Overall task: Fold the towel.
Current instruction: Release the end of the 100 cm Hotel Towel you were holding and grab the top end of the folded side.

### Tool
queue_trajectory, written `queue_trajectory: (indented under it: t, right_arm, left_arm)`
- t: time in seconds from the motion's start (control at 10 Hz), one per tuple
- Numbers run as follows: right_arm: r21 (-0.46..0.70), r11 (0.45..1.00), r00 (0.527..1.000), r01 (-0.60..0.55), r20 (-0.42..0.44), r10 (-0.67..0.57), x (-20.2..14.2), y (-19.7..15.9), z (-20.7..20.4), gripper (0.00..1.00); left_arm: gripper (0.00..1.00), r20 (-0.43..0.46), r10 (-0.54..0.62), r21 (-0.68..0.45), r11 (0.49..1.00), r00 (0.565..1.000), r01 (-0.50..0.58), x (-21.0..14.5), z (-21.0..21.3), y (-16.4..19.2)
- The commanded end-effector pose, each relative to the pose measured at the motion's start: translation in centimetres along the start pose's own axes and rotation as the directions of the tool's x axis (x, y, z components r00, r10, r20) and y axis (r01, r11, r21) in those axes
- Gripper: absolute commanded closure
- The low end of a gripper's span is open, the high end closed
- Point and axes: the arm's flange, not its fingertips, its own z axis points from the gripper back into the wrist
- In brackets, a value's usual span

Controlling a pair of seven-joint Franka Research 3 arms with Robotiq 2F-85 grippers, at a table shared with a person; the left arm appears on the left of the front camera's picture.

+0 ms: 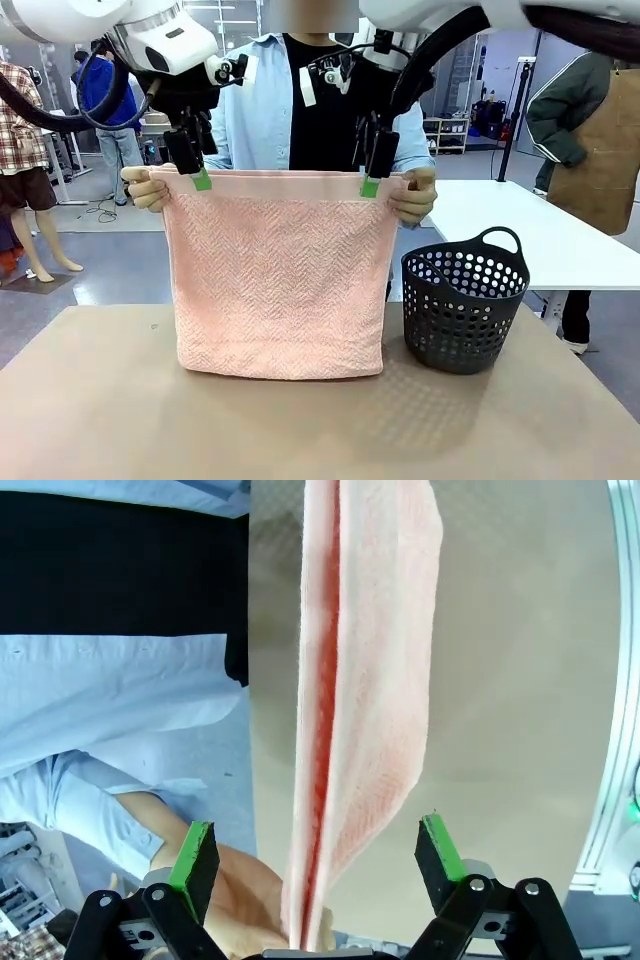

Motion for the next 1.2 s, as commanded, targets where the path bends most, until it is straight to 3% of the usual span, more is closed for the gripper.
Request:
queue_trajectory:
  t: [0.0, 0.5, 0.6, 0.7, 0.8, 0.9, 1.0, 1.1]
  right_arm:
    - [0.003, 1.0, 1.0, -0.016, 0.003, 0.016, 0.3, -2.0, -0.2, 0.0]
    - [0.083, 0.996, 0.999, 0.028, -0.041, -0.025, 0.9, -3.3, -3.4, 0.0]
    - [0.095, 0.995, 0.998, 0.028, -0.052, -0.023, 0.9, -3.1, -3.9, 0.06]
    - [0.102, 0.994, 0.998, 0.039, -0.06, -0.033, 0.8, -3.0, -4.4, 0.6]
    - [0.104, 0.994, 0.998, 0.044, -0.056, -0.039, 0.7, -2.9, -4.7, 0.66]
    - [0.1, 0.994, 0.998, 0.046, -0.055, -0.041, 0.7, -2.8, -4.7, 1.0]
    - [0.093, 0.995, 0.998, 0.04, -0.058, -0.035, 0.8, -2.7, -4.6, 1.0]
    - [0.096, 0.995, 0.997, 0.041, -0.067, -0.035, 0.9, -2.5, -4.7, 1.0]
  left_arm:
    - [0.0, -0.028, -0.025, 0.0, 1.0, 0.999, 0.025, 0.0, -0.4, 1.4]
    - [0.0, -0.058, 0.022, -0.074, 0.997, 0.998, -0.026, -1.8, -3.6, 1.8]
    - [0.5, -0.061, 0.034, -0.072, 0.997, 0.998, -0.038, -2.2, -4.0, 1.9]
    - [0.59, -0.078, 0.035, -0.079, 0.996, 0.996, -0.041, -2.4, -4.5, 1.8]
    - [1.0, -0.081, 0.035, -0.086, 0.995, 0.996, -0.042, -2.6, -4.8, 1.8]
    - [1.0, -0.081, 0.028, -0.089, 0.995, 0.996, -0.036, -2.7, -4.9, 1.7]
    - [1.0, -0.078, 0.03, -0.093, 0.995, 0.996, -0.037, -2.7, -5.0, 1.6]
    - [0.88, -0.077, 0.027, -0.094, 0.995, 0.997, -0.035, -2.7, -5.0, 1.5]
